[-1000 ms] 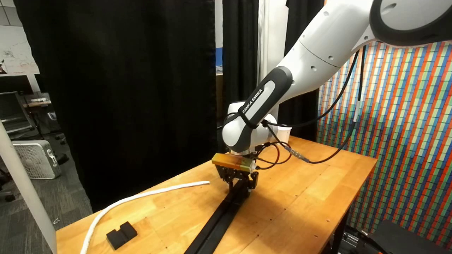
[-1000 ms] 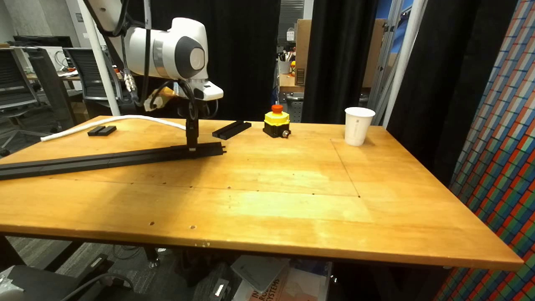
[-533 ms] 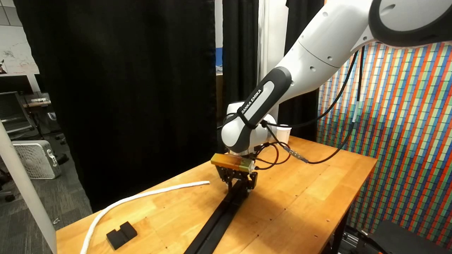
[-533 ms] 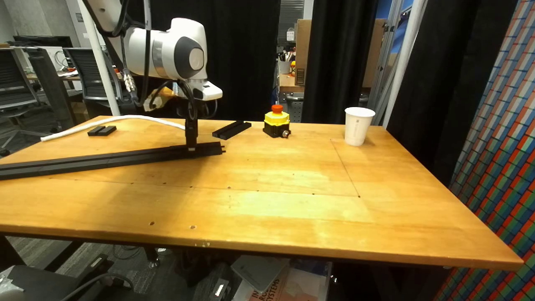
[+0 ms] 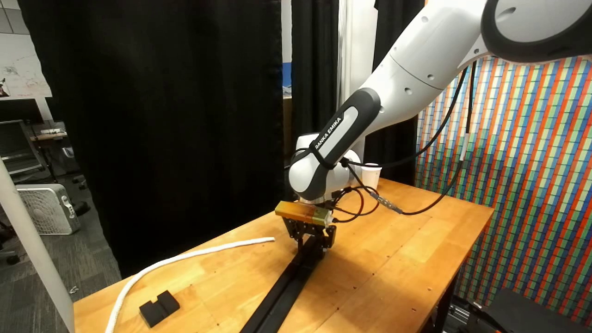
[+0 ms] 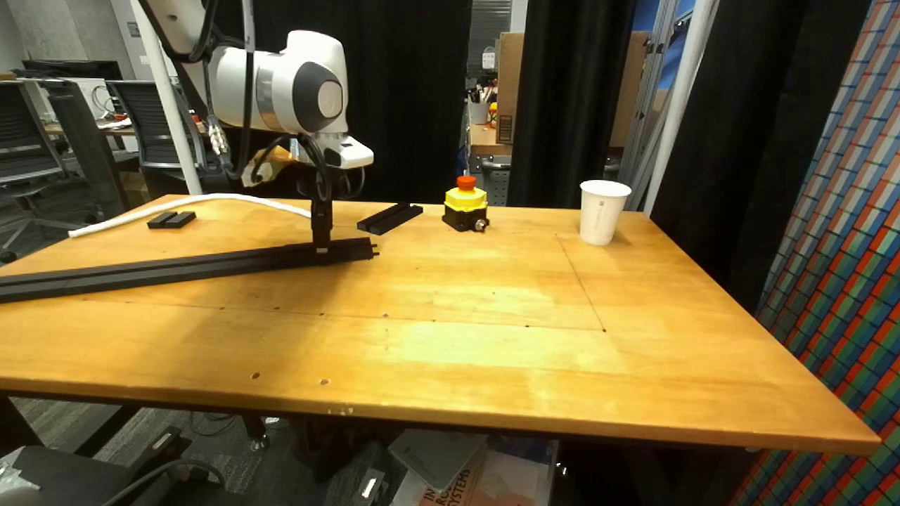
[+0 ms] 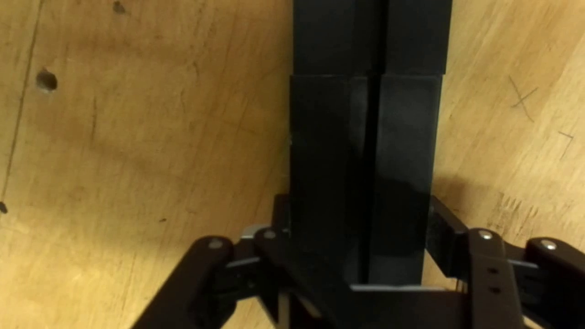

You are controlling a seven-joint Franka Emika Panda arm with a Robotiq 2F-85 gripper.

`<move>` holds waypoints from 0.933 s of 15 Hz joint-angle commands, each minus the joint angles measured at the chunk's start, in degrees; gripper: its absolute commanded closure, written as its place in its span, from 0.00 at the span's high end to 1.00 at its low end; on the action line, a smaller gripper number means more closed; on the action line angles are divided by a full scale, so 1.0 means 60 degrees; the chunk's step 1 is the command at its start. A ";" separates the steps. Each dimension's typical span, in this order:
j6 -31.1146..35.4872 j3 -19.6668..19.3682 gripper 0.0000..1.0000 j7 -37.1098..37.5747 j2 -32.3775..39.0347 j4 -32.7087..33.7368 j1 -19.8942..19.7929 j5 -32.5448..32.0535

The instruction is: Connect the four black pieces together

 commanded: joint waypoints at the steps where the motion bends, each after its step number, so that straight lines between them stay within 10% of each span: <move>1: -0.0042 0.0038 0.45 0.0226 0.0374 0.0369 0.0065 -0.0120; 14: -0.0108 -0.0007 0.45 0.0200 0.0490 0.0652 0.0089 -0.0177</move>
